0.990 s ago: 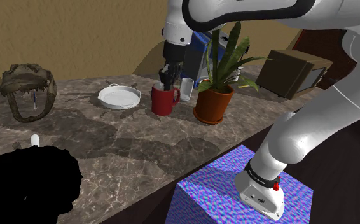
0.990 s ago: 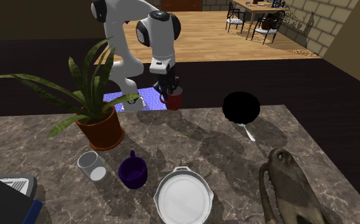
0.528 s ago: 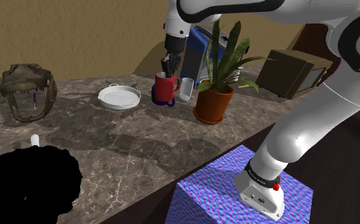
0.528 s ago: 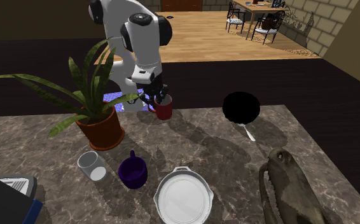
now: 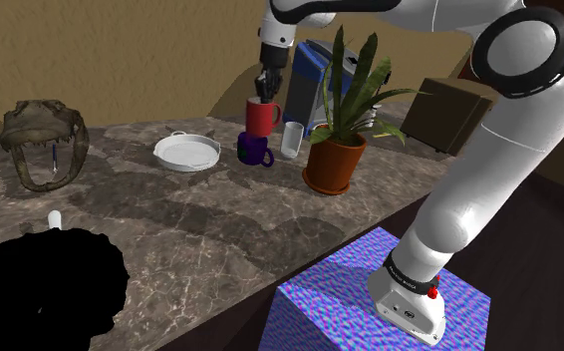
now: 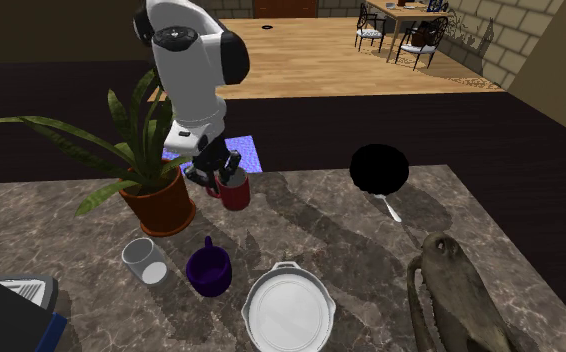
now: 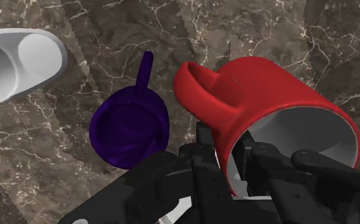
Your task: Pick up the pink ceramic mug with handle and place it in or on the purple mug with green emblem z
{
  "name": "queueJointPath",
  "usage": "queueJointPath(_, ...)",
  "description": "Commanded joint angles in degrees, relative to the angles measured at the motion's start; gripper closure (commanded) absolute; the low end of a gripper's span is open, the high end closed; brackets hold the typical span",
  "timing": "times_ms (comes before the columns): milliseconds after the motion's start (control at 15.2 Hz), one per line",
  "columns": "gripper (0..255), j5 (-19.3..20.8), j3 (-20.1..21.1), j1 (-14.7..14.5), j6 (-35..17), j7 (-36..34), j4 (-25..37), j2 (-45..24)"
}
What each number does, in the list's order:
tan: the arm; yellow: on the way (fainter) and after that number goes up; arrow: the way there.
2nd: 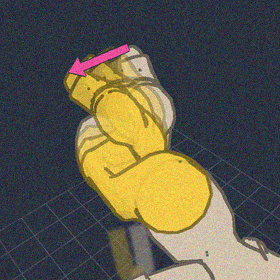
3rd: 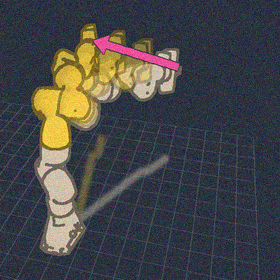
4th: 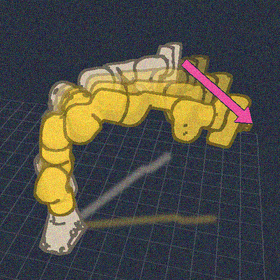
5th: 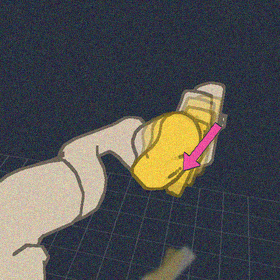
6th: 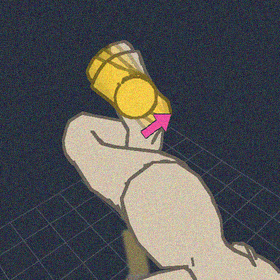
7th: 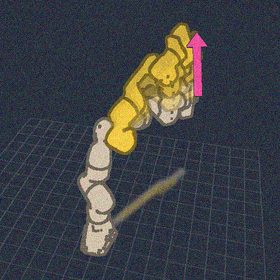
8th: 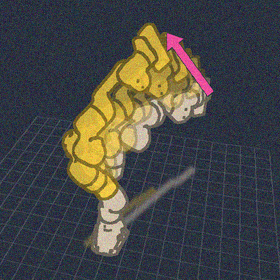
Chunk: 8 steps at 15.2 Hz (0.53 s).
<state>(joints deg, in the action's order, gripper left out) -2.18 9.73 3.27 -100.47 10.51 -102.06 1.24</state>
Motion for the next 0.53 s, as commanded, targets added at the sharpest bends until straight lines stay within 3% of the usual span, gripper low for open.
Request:
queueJointPath(0,255,0.5,-0.9,0.9,1.2,1.7,4.2,-3.0)
queueJointPath(462,255,1.9,-3.6,3.9,7.0,7.4,23.0,-16.3)
